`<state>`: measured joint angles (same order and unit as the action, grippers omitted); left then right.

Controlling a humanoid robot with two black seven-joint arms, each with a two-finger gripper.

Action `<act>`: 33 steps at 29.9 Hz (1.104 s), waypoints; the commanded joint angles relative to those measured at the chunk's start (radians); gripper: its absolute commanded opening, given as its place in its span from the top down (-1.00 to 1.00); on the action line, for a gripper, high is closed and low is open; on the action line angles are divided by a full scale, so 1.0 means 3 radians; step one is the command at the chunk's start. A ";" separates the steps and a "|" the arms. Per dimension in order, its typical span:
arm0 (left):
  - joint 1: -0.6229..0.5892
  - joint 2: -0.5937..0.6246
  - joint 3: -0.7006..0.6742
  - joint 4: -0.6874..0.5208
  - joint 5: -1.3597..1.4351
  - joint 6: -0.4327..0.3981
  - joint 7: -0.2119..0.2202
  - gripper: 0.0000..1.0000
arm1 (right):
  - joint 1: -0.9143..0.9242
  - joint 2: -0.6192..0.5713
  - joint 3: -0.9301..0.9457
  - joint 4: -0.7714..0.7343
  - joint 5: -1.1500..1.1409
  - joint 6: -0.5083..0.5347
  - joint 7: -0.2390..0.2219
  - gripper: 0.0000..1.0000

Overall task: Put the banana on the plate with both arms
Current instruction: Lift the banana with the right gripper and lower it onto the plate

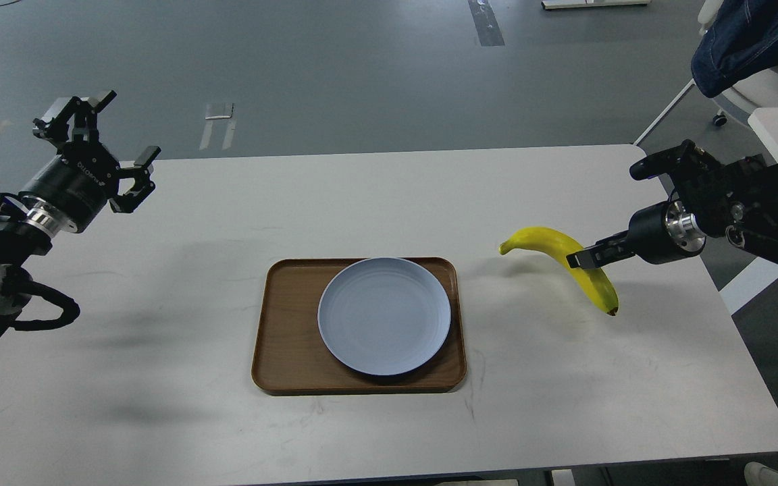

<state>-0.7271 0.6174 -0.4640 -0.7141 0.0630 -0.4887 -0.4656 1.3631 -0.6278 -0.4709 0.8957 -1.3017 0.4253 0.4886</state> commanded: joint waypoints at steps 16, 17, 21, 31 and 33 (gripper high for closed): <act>-0.0015 0.0008 -0.0003 -0.0003 0.0000 0.0000 0.0003 -0.96 | 0.0595 0.1417 -0.0286 -0.0081 0.0545 0.0055 0.0000 0.83; -0.0015 0.0008 -0.0003 0.0003 0.0000 0.0000 0.0003 -0.96 | 0.0580 0.1468 -0.0307 -0.0097 0.0570 0.0055 0.0000 0.83; -0.0010 0.0008 -0.0003 0.0003 0.0000 0.0000 -0.0003 -0.96 | 0.0529 0.1648 -0.0409 -0.0122 0.0683 0.0055 0.0000 0.80; -0.0015 0.0008 -0.0003 0.0003 0.0000 0.0000 0.0002 -0.96 | 0.0289 0.1965 -0.0440 -0.0368 0.0688 0.0050 0.0000 0.72; -0.0015 0.0008 -0.0008 0.0003 0.0000 0.0000 -0.0003 -0.96 | 0.0258 0.2006 -0.0435 -0.0393 0.0688 0.0030 0.0000 0.54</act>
<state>-0.7303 0.6188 -0.4648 -0.7132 0.0625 -0.4887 -0.4674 1.4539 -0.0433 -0.6023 0.7904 -1.0952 0.4415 0.4886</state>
